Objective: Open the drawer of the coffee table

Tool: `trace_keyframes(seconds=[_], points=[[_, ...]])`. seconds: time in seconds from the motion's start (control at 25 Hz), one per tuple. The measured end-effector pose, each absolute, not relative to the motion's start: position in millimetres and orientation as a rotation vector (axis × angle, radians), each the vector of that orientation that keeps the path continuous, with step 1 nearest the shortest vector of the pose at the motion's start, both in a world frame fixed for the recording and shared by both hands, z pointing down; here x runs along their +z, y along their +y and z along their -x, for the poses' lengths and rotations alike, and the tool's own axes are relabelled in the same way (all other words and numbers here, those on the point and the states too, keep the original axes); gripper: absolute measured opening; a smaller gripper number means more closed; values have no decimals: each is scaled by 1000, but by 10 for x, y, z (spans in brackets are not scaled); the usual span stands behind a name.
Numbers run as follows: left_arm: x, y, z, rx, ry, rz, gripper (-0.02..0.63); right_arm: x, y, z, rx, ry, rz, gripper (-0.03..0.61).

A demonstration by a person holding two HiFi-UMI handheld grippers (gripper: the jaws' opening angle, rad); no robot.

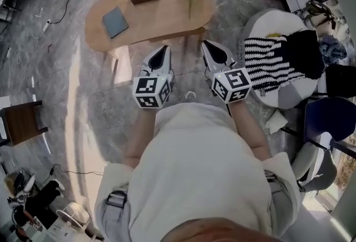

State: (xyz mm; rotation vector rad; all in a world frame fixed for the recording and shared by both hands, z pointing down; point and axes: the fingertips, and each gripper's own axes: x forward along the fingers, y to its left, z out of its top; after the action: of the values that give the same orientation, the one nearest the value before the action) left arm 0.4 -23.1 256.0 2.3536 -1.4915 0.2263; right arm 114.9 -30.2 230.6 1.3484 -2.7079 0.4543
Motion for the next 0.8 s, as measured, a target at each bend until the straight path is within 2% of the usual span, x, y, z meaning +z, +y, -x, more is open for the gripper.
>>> trace_keyframes(seconds=[0.8], points=[[3736,-868,636,338,-1617,-2043,-3,3410,-1217,-1466,610,-2500,-1378,0]])
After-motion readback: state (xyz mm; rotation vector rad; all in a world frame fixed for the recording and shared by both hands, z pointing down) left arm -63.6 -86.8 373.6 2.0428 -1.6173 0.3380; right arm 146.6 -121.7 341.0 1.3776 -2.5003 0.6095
